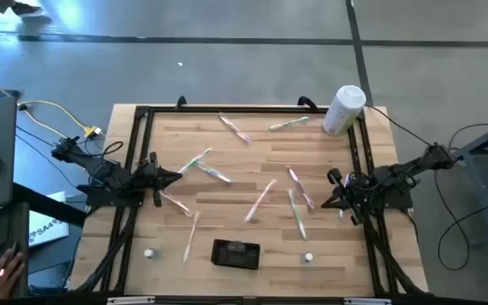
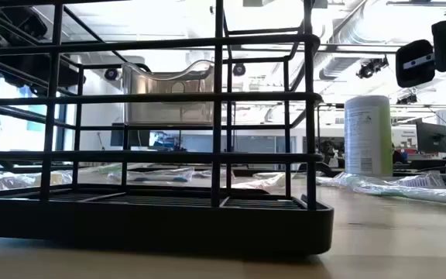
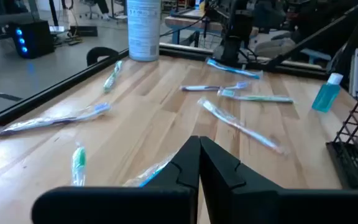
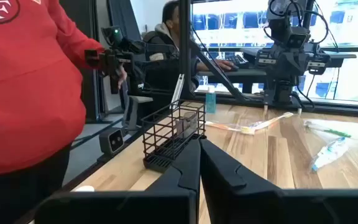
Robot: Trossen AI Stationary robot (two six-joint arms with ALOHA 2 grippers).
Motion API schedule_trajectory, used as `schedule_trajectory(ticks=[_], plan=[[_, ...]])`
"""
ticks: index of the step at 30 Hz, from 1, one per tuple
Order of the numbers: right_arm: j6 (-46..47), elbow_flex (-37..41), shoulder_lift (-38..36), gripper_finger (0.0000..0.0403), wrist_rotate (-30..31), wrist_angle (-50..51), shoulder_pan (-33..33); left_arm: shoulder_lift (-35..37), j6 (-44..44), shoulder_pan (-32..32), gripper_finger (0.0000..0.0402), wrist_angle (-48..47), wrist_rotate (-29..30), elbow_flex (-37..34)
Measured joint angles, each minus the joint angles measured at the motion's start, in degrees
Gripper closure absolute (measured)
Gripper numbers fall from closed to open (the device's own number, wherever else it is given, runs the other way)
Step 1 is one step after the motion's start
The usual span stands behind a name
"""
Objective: Pick & Place toothbrushing station
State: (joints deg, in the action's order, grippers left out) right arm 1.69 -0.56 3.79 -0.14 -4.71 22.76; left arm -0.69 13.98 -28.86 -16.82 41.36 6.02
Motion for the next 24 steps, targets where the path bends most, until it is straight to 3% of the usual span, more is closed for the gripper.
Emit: schedule_trajectory(ticks=[9,20,24], plan=[[-0.21,0.00,0.00,0.0401,0.78,-0.29,0.00,0.02,-0.46,0.02,0.0398,4.48,0.26,-0.15],[13.33,0.00,0.00,0.0401,1.49,-0.47,-0.02,0.02,2.78,0.00,0.0398,4.63,0.17,-0.13],[13.33,0.00,0.00,0.0401,1.66,-1.13,-0.02,0.02,2.81,0.00,0.0398,4.63,0.17,-0.11]])
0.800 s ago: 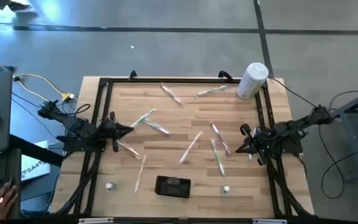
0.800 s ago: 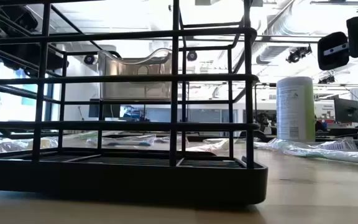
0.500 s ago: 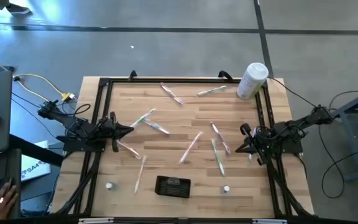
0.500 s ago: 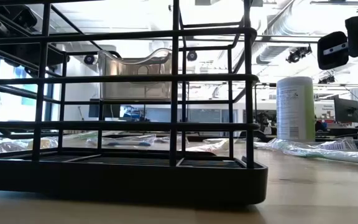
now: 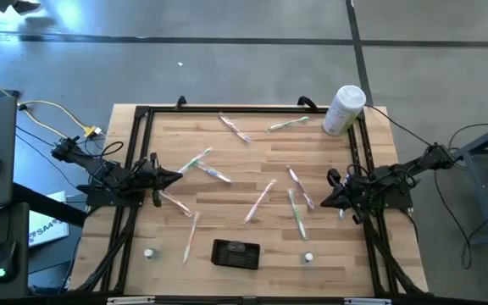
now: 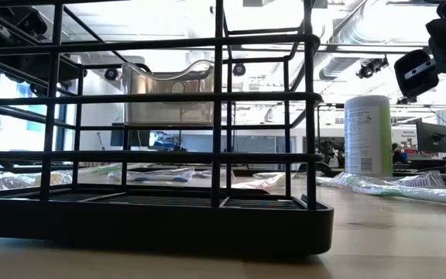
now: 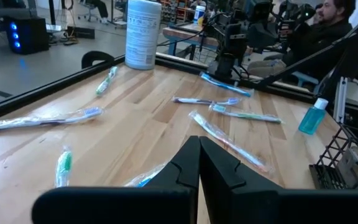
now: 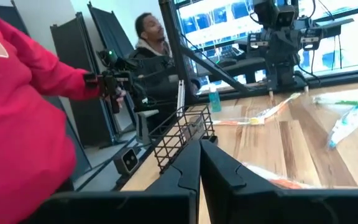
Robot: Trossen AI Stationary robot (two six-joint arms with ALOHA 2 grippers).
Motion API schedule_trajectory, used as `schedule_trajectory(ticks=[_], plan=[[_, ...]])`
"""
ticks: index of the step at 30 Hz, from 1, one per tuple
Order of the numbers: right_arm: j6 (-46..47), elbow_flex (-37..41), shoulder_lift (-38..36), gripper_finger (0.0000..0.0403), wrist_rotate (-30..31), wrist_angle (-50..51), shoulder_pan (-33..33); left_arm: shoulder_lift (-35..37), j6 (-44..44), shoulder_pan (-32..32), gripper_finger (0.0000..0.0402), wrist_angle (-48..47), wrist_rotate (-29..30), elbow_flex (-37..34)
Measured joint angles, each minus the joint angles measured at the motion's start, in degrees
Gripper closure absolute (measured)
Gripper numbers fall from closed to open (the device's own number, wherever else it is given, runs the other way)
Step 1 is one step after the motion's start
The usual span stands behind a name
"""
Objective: Pick & Place toothbrushing station
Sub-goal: Put the right blue mouthwash into the black wire organizer
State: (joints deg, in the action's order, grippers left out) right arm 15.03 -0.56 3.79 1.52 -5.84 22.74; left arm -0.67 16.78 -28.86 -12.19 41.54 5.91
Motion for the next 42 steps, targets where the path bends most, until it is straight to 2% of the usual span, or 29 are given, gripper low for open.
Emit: schedule_trajectory(ticks=[4,11,19,29,36,39,42], plan=[[2.94,0.00,0.00,0.0401,0.13,-1.52,0.00,0.00,2.53,0.00,0.0398,0.72,-0.45,0.00],[7.66,0.00,0.00,0.0401,6.60,-4.05,0.00,0.00,14.81,0.00,0.0398,1.17,-0.02,0.00],[18.66,-3.08,2.95,0.0401,13.75,-1.28,0.00,0.00,18.21,0.00,0.0398,3.83,-0.72,-0.04],[19.76,-15.37,15.48,0.0401,14.71,8.62,0.00,0.00,18.07,0.00,0.0398,5.01,-0.72,-0.04],[20.01,-28.08,23.79,0.0401,12.90,23.46,0.02,-0.02,18.07,0.00,0.0398,9.87,-0.81,0.07],[22.05,-33.54,27.31,0.0389,11.92,29.00,-0.04,-0.02,18.05,0.00,0.0396,11.00,-0.92,0.07],[26.46,-38.34,30.33,0.0359,9.57,34.01,-0.02,0.00,18.05,0.00,0.0378,11.41,-0.96,0.07]])
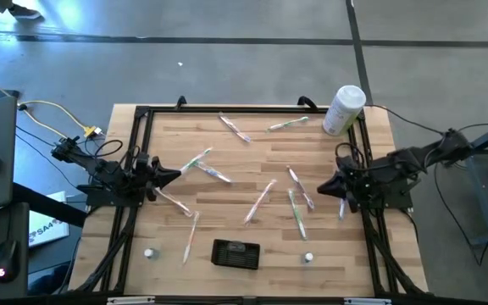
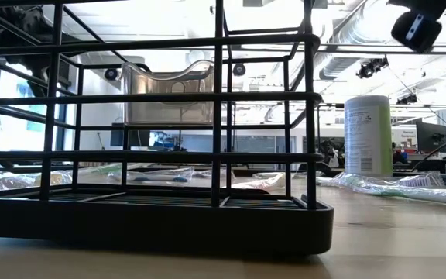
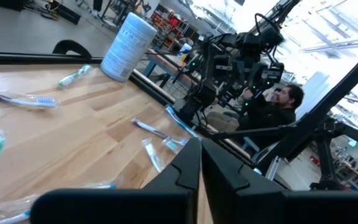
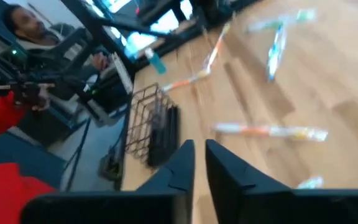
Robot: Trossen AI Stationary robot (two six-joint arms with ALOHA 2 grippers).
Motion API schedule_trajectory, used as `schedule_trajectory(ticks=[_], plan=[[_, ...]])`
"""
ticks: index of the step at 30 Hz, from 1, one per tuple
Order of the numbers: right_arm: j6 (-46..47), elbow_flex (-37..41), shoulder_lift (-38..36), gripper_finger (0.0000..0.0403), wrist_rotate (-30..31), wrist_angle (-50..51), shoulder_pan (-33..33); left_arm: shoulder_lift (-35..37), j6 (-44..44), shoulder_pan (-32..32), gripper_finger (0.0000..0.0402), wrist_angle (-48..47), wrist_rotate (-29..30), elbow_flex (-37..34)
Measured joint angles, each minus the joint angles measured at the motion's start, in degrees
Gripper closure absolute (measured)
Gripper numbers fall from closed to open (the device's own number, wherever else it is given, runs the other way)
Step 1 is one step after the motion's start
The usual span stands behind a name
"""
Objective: Pick & Place toothbrushing station
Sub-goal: Put the right blue mouthwash into the black wire organizer
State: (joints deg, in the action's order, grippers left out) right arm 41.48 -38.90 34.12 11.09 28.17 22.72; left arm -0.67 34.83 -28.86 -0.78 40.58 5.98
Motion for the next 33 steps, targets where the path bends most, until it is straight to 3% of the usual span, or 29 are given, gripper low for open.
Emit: schedule_trajectory(ticks=[7,12,17,22,26,29,33], plan=[[6.58,-5.87,4.61,0.0237,-5.26,8.40,-0.57,-0.02,-0.63,0.00,0.0303,1.32,0.48,0.02],[11.19,-8.10,8.85,0.0168,-16.06,11.65,-1.80,-0.02,-0.68,0.00,0.0272,1.19,0.50,0.02],[20.84,-11.05,16.18,0.0165,-28.36,11.43,-1.79,-0.02,0.26,0.00,0.0265,1.09,-0.14,0.02],[33.68,-12.11,24.24,0.0182,-43.37,9.61,-1.79,-0.02,0.11,0.00,0.0265,1.02,-6.10,0.02],[41.28,-12.11,29.85,0.0191,-52.72,6.98,-1.79,-0.02,-0.59,0.00,0.0265,-0.29,-7.06,0.07],[45.30,-12.11,32.99,0.0195,-53.15,4.05,-1.68,-0.02,-0.63,0.00,0.0265,-1.62,-7.10,0.07],[49.46,-12.11,35.81,0.0195,-45.16,1.36,-1.72,-0.02,-0.69,0.00,0.0265,-4.39,-8.17,0.07]])
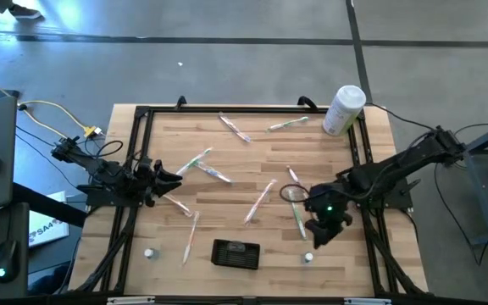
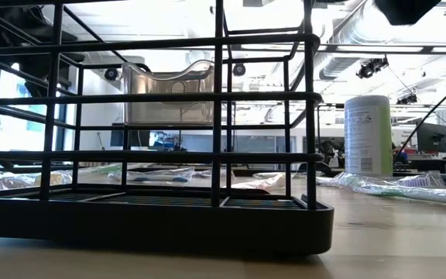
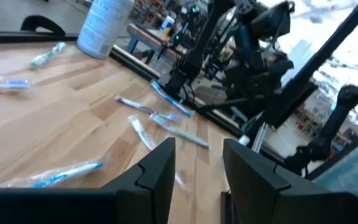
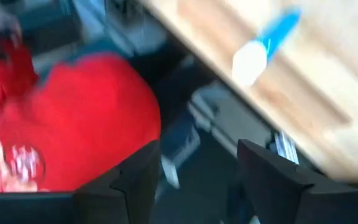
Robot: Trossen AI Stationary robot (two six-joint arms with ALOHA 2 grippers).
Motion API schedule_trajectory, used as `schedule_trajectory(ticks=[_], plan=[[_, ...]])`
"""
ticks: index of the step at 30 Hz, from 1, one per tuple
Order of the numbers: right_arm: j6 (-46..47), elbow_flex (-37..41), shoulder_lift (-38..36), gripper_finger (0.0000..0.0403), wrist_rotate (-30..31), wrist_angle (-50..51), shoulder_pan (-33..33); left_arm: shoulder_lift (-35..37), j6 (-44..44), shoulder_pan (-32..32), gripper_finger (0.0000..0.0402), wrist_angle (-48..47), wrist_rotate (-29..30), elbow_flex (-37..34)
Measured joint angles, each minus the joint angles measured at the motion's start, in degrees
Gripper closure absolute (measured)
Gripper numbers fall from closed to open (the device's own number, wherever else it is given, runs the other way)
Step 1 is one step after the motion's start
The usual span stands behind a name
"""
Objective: Pick & Place toothbrushing station
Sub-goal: Put the right blue mouthwash into the black wire organizer
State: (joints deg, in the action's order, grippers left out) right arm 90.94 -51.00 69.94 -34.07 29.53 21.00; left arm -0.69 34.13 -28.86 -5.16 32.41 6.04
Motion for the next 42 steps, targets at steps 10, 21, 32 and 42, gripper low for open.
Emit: schedule_trajectory(ticks=[10,21,32,42], plan=[[15.36,0.04,3.57,0.0196,16.36,0.18,4.79,0.00,0.43,0.00,0.0265,-1.92,-7.96,0.00],[31.06,0.07,6.48,0.0196,22.22,-0.24,12.21,0.00,0.66,0.00,0.0265,-2.55,-12.55,0.00],[37.86,0.07,6.44,0.0196,29.00,-0.67,16.07,0.01,-0.84,0.00,0.0265,-4.27,-12.54,0.00],[39.34,0.07,9.33,0.0196,29.21,-2.64,17.37,0.01,-0.66,0.00,0.0265,-4.22,-12.97,0.00]])
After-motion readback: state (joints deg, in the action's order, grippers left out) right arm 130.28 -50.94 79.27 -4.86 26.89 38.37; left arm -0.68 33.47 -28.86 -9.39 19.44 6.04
